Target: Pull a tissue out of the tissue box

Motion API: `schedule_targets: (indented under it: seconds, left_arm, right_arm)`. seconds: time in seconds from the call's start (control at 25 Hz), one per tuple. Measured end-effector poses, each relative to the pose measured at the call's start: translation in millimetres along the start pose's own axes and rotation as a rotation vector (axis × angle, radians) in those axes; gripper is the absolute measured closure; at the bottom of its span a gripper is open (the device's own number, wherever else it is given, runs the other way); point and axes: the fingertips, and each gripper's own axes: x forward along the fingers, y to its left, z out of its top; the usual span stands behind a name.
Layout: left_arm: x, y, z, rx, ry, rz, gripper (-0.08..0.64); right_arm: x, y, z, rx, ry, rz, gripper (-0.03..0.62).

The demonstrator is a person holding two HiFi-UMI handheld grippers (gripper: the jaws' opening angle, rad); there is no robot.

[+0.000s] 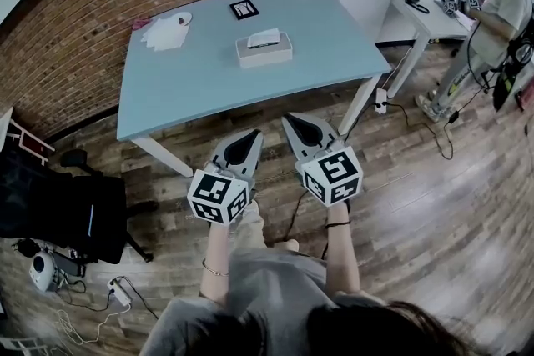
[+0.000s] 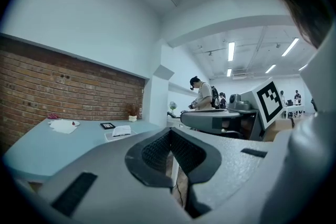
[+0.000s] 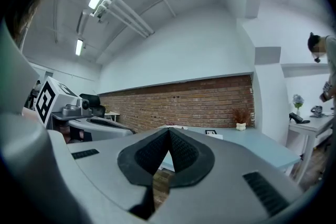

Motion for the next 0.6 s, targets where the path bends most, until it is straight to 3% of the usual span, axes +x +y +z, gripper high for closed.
schedule_targets:
  seconds: [0.36,0.6]
  left_arm:
    - [21.4,34.2,-9.2,-0.045,0.000,0.030,0.557]
    - [67.0,52.9,1.3,-0.050,-0.020,-0.022,0.557]
  right_arm:
    - [30.2,-14.3,-13.9,0.000,0.040,0.023,0.593]
    - [57.1,-46.3,-8.7,-0.023,0.051,0.007,0.594]
